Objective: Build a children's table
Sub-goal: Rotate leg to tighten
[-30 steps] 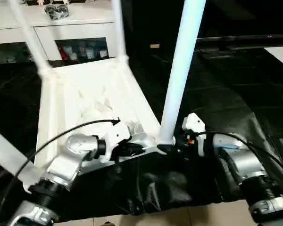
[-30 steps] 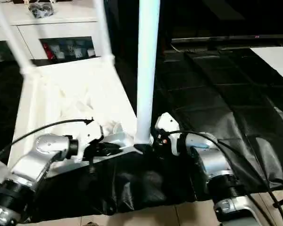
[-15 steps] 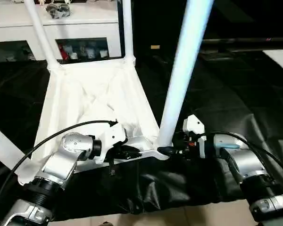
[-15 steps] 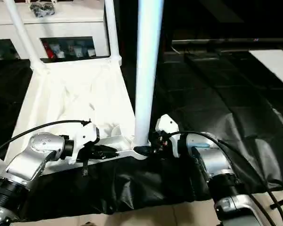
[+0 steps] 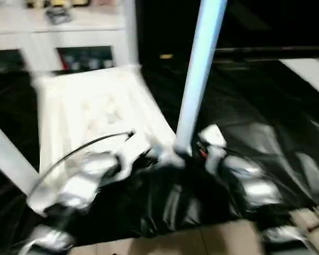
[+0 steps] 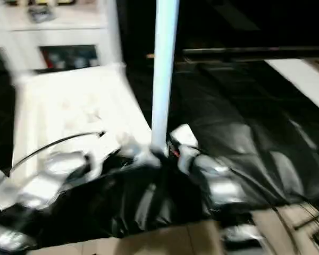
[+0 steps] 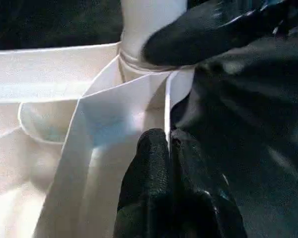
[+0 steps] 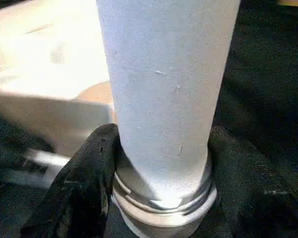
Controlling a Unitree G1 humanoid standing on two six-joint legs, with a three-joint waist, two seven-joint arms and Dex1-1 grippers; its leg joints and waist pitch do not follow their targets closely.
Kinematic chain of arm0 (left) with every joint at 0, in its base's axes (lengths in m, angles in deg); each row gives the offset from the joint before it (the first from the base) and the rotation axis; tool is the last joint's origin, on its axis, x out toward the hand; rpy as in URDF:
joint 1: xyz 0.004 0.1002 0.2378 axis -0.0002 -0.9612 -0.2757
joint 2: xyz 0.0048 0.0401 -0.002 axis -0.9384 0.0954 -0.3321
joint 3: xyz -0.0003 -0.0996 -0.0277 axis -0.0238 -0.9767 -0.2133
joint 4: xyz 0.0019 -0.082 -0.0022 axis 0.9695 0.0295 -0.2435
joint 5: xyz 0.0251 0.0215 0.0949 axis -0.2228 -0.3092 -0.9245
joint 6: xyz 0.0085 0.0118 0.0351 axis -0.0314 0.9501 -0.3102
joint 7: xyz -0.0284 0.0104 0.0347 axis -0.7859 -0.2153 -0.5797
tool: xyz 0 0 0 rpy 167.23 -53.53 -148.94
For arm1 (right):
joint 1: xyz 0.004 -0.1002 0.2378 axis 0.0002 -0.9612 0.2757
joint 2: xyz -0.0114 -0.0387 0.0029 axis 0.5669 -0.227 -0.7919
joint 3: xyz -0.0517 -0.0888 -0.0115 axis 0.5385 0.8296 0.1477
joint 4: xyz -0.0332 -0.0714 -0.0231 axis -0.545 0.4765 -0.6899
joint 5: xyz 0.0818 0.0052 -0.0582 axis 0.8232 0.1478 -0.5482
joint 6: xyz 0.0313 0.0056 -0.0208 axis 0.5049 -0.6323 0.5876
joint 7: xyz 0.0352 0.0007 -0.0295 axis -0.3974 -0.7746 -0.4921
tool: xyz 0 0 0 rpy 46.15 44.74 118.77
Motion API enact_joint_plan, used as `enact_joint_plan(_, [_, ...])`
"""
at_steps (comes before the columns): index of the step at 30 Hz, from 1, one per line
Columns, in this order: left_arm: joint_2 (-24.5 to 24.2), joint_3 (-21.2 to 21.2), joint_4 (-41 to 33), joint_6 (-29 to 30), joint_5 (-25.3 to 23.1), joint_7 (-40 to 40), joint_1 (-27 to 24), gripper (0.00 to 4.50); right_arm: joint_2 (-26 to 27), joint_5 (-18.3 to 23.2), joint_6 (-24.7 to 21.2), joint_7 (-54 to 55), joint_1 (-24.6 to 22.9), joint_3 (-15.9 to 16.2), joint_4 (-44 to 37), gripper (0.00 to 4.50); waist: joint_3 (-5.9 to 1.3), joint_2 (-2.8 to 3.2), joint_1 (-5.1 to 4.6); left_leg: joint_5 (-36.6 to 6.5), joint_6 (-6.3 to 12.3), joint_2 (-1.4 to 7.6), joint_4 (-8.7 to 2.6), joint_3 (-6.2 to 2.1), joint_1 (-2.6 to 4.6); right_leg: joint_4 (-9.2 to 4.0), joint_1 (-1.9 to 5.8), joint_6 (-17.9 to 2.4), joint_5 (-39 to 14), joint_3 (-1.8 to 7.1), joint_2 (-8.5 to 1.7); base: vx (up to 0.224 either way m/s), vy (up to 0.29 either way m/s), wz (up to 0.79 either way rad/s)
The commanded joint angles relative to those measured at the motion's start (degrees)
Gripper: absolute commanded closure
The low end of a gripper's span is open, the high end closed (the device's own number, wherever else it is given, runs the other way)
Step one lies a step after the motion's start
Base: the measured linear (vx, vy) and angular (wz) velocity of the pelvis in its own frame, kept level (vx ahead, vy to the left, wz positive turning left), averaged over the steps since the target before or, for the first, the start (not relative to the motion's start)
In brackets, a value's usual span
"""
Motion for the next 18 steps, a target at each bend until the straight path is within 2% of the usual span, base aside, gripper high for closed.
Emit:
enact_joint_plan(1, [4.8, 3.1, -2.1, -1.4, 1.4, 1.8, 3.6, 4.50, 5.4, -2.7, -1.2, 0.9, 0.8, 6.0, 2.7, 2.01, -3.13, -0.20, 0.17, -17.3, -0.64, 1.31, -4.68, -0.79, 0.30, -6.17, 2.13, -7.3, -23.8, 2.88, -3.46, 0.000, 0.000, 0.00])
enact_joint_plan(3, [5.8, 3.2, -2.1, -1.1, 0.8, 3.0, 3.8, 4.50, 6.9, -3.3, 0.2, 1.6, 1.8, 6.6, 3.3, 2.01, -3.23, -0.28, -0.11, -16.4, -0.10, 1.35, -4.66, -0.77, 0.14, -5.92, 2.08, -8.0, -21.9, 2.92, -3.39, 0.000, 0.000, 0.00])
enact_joint_plan(6, [5.6, 2.9, -2.9, -1.1, 0.6, 2.7, 3.3, 4.50, 7.5, -3.2, 1.7, 1.3, 2.6, 6.6, 3.8, 2.01, -3.47, -0.27, 0.02, -13.8, 0.97, 1.37, -4.46, -0.55, -0.10, -5.49, 2.23, -9.0, -17.1, 3.05, -3.25, 0.000, 0.000, 0.00])
enact_joint_plan(7, [5.2, 2.8, -3.2, -1.2, 0.6, 2.2, 3.1, 4.50, 7.4, -2.4, 1.9, 0.2, 2.6, 5.9, 3.7, 1.67, -3.51, -0.20, 0.05, -12.9, 1.28, 1.39, -4.45, -0.50, -0.20, -5.27, 2.30, -9.6, -15.0, 3.04, -3.18, 0.000, 0.000, 0.00])
enact_joint_plan(8, [4.2, 2.6, -3.7, -1.6, 0.8, 1.2, 2.6, 4.50, 6.5, -1.3, 1.5, -1.7, 2.2, 5.3, 2.8, 1.47, -3.47, -0.20, 0.02, -12.9, 1.42, 1.40, -4.46, -0.48, -0.19, -5.23, 2.30, -9.8, -14.6, 3.03, -3.17, 0.000, 0.000, 0.00])
enact_joint_plan(10, [2.1, 2.1, -4.5, -2.7, 1.6, -1.1, 1.6, 4.50, 4.1, 1.0, 0.2, -5.8, 1.2, 4.2, 0.9, 1.47, -3.55, 0.05, 0.02, -13.1, 1.91, 1.40, -4.41, -0.51, -0.21, -5.16, 2.50, -10.2, -13.6, 3.02, -3.18, 0.000, 0.000, 0.00])
enact_joint_plan(11, [2.1, 2.1, -4.5, -2.7, 1.6, -1.1, 1.6, 4.50, 4.1, 1.0, 0.2, -5.8, 1.2, 4.2, 0.9, 1.47, -3.57, 0.03, 0.01, -13.0, 2.09, 1.41, -4.37, -0.47, -0.21, -5.10, 2.47, -10.4, -13.0, 3.03, -3.09, 0.000, 0.000, 0.00])
enact_joint_plan(12, [0.9, 2.0, -5.0, -2.8, 2.1, -2.3, 1.1, 4.50, 2.3, 1.1, 0.5, -7.5, 0.8, 4.2, 0.4, 1.24, -3.62, 0.37, 0.08, -12.4, 2.16, 1.51, -4.38, -0.53, -0.16, -4.85, 2.49, -11.1, -11.3, 3.02, -3.12, 0.000, 0.000, 0.00])
enact_joint_plan(15, [-0.9, 1.5, -6.1, -3.3, 3.4, -5.0, 0.4, 4.50, -0.8, 2.1, -0.1, -12.0, 0.3, 4.0, -1.0, 1.06, -3.83, 0.19, 0.21, -10.4, 3.19, 1.52, -4.11, -0.38, -0.20, -4.34, 2.70, -12.9, -6.1, 3.03, -3.00, 0.000, 0.000, 0.00])
enact_joint_plan(17, [-1.9, 1.2, -6.7, -3.4, 4.1, -6.6, 0.2, 4.50, -2.7, 2.2, -0.2, -15.2, 0.1, 4.5, -1.6, 0.90, -3.89, 0.61, 0.38, -9.9, 3.46, 1.55, -4.05, -0.35, -0.08, -4.14, 2.68, -13.7, -4.6, 3.00, -3.02, 0.000, 0.000, 0.00])
enact_joint_plan(18, [-2.1, 1.1, -6.9, -3.4, 4.2, -7.0, 0.1, 4.50, -3.3, 2.2, -0.2, -16.2, 0.1, 4.7, -1.8, 0.78, -3.84, 0.54, 0.51, -10.2, 3.56, 1.61, -4.06, -0.29, 0.04, -4.15, 2.65, -14.1, -4.3, 2.96, -2.93, 0.000, 0.000, 0.00])
